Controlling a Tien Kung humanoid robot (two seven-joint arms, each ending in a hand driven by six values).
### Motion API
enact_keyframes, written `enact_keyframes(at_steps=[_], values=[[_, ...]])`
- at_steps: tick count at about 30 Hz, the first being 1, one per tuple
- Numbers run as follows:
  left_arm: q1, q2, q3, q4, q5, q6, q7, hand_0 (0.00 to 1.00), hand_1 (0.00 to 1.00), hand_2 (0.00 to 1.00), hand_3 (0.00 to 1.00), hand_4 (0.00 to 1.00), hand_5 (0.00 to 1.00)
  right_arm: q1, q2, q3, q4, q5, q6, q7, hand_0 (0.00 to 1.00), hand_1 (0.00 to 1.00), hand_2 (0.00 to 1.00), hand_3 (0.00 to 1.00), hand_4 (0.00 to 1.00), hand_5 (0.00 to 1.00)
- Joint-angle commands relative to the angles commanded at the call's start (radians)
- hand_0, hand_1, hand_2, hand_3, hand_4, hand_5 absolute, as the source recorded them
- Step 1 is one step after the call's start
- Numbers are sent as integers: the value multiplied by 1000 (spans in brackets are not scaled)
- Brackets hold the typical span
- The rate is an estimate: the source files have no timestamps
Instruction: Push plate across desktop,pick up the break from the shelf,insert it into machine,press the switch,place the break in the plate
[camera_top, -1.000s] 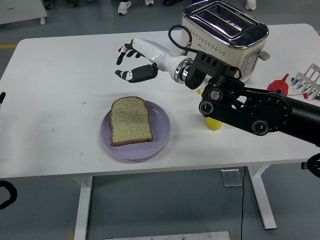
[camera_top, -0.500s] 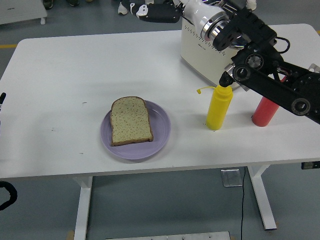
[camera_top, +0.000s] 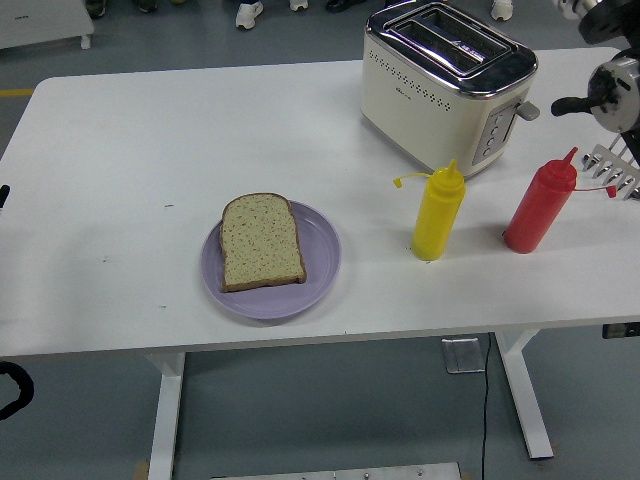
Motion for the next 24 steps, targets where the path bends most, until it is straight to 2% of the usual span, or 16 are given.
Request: enact_keyframes(at_steps=[4,11,17,24], values=[[-1,-1,-1,-1,0,0,0,814,861,922,849,647,998,-93,-40,112,-1,103,5,6,821,800,805,801,431,530],[-3,-2,0,-1,1,0,1,814,861,922,849,646,998,-237,-67,269,7,193,11,17,820,797,801,791,425,541],[-3,-3,-1,-2,1,0,0,815,861,922,849,646,998,-382,-57,405,25,217,27,23,820,795,800,788,428,542],[-5,-5,0,-2,1,-1,1,815,861,922,849,647,998,-538,-18,515,36,249,47,27,819,794,799,785,432,542]])
